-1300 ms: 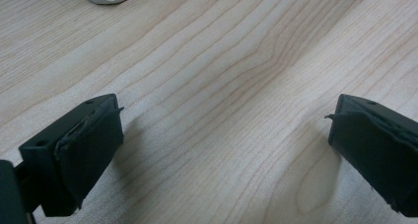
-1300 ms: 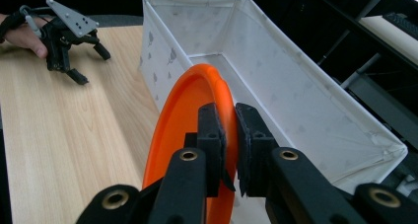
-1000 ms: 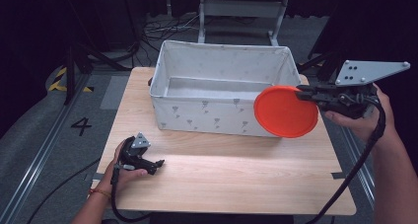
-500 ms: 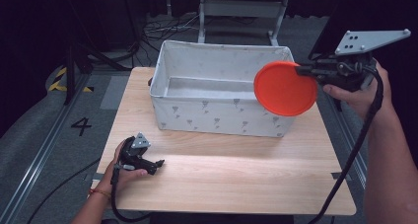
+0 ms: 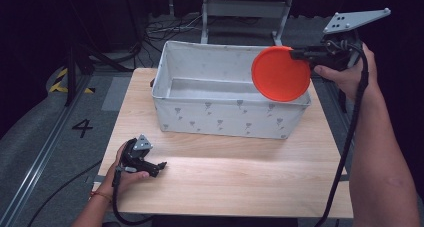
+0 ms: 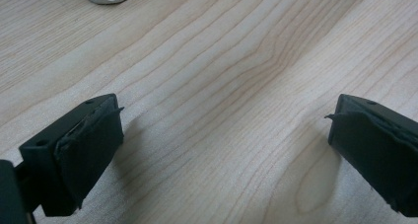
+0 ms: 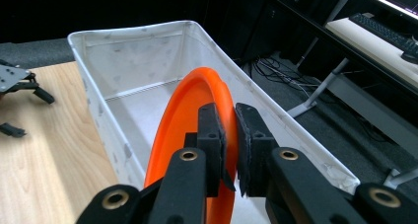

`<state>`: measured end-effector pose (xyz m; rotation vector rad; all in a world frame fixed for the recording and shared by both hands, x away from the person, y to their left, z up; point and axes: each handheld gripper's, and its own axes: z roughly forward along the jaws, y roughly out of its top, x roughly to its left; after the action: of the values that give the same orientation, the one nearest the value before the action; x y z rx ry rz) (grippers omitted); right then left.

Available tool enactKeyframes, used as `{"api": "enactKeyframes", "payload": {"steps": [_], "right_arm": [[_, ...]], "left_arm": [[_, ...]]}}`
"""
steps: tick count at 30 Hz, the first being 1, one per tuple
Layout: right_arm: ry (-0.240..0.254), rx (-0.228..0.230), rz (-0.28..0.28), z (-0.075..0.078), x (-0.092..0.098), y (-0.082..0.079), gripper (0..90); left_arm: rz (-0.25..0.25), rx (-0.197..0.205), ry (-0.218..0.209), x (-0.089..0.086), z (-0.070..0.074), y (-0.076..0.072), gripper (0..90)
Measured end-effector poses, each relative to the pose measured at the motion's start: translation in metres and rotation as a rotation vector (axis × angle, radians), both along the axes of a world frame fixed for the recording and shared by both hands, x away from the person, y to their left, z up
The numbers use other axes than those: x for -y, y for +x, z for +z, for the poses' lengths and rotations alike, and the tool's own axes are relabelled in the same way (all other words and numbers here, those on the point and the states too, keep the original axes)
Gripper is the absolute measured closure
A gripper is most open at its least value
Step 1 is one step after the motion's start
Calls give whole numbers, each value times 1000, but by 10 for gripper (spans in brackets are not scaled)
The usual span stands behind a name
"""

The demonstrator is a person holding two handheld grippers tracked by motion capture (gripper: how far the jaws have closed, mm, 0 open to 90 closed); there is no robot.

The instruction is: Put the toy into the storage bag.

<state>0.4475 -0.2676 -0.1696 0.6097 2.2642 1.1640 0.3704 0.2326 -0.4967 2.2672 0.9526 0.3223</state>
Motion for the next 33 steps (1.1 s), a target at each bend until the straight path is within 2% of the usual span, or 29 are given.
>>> {"api": "enactKeyframes", "payload": {"steps": [8,19,26,33], "right_arm": [[-28,-28,-15,-14,-8,28,825],[-58,-76,-36,-45,-7,58,824],[-80,-96,-33,-60,-7,67,825],[-128,-129,-6,-81,-11,72,825]], "left_arm": [[0,0,0,0,0,0,6],[0,0,0,0,0,0,6],[0,-1,0,0,0,0,6],[0,0,0,0,0,0,6]]}}
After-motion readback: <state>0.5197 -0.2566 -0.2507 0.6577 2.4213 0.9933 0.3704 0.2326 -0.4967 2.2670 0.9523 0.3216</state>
